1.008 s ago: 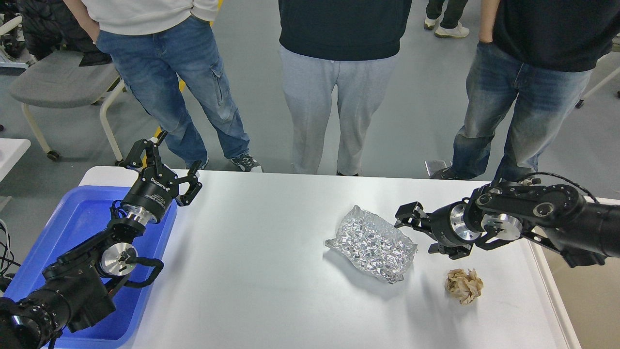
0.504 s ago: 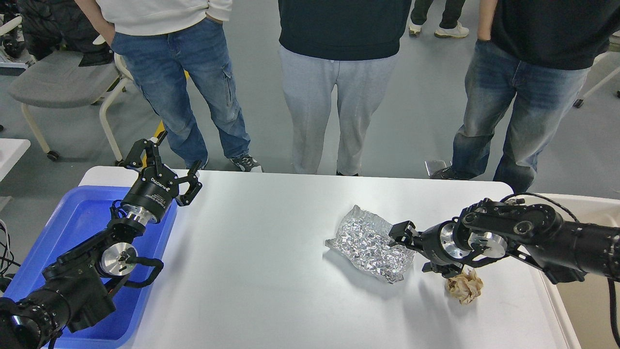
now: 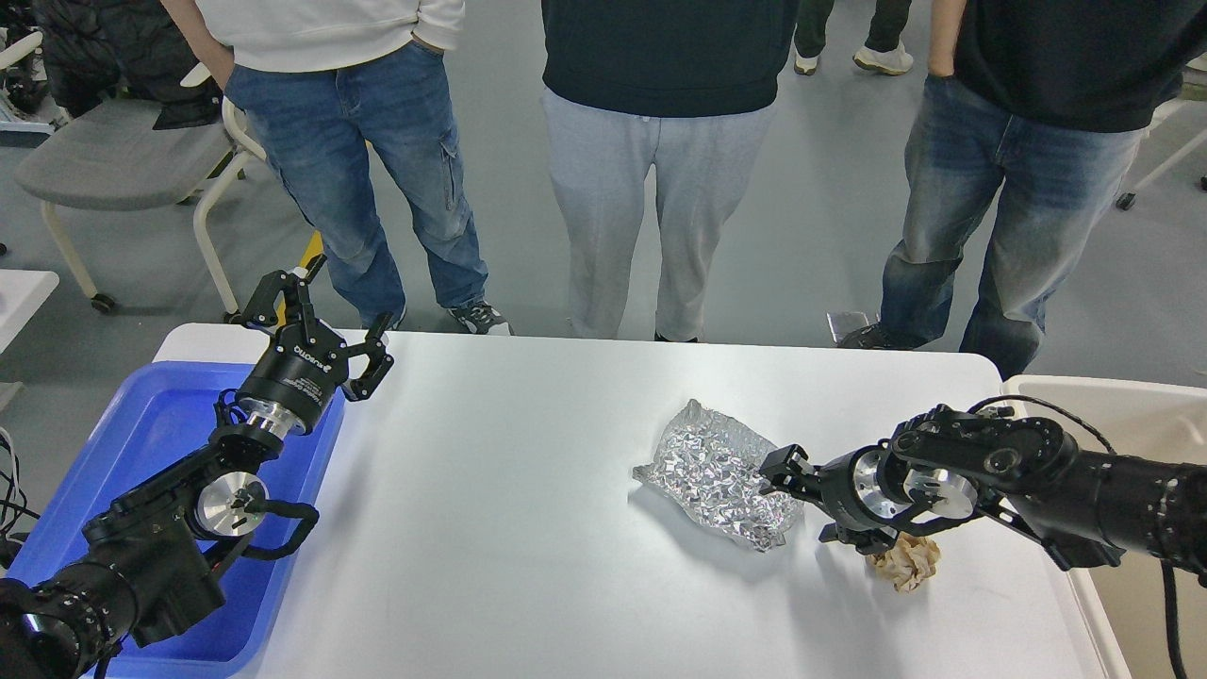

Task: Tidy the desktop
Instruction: 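Close the right gripper on the edge of the silver foil ball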

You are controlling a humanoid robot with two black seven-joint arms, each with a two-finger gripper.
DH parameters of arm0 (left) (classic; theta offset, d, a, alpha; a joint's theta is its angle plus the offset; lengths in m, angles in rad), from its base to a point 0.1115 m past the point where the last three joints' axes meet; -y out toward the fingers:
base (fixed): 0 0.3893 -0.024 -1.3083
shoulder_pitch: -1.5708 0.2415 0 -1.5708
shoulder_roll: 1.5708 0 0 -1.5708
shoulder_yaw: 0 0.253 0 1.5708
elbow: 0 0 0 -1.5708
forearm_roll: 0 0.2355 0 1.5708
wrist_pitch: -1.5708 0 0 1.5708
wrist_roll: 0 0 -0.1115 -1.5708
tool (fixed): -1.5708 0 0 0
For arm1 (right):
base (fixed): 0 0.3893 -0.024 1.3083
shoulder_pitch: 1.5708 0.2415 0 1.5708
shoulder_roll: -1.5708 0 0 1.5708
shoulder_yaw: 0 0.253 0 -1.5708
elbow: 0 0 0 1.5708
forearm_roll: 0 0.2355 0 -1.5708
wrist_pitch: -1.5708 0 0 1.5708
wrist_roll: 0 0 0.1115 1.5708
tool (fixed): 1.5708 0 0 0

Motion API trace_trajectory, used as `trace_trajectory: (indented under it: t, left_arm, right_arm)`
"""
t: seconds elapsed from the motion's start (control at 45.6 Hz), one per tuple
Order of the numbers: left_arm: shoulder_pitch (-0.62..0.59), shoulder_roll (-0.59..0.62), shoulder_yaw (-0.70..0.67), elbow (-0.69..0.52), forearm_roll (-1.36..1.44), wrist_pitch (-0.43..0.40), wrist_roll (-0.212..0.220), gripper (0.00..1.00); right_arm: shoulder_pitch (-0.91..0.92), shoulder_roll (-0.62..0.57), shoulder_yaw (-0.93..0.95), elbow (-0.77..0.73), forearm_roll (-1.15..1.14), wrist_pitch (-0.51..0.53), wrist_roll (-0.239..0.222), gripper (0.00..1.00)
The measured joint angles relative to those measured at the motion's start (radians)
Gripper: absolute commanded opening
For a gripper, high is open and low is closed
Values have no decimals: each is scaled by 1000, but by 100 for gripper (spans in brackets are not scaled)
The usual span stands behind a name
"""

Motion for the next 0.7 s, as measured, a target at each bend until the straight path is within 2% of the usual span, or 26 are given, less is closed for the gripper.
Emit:
trace_trajectory:
  t: [0.241, 0.394, 0.438, 0.46, 0.701]
  left_arm:
    - [0, 0, 0, 0, 0, 0, -1, 100]
    - [0, 0, 0, 0, 0, 0, -1, 100]
    - [0, 0, -1, 0, 0, 0, -1, 100]
    - [0, 0, -1, 0, 0, 0, -1, 100]
    - [0, 0, -1, 0, 0, 0, -1, 100]
  right_arm:
    - [-10, 6, 0, -9, -12, 0, 6, 40]
    - [-12, 9, -2, -11, -30, 0, 11, 32]
    - [-12, 10, -2, -12, -34, 0, 12, 20]
    - [-13, 10, -2, -12, -37, -1, 13, 1]
    - [-13, 16, -6, -11, -61, 0, 16, 0]
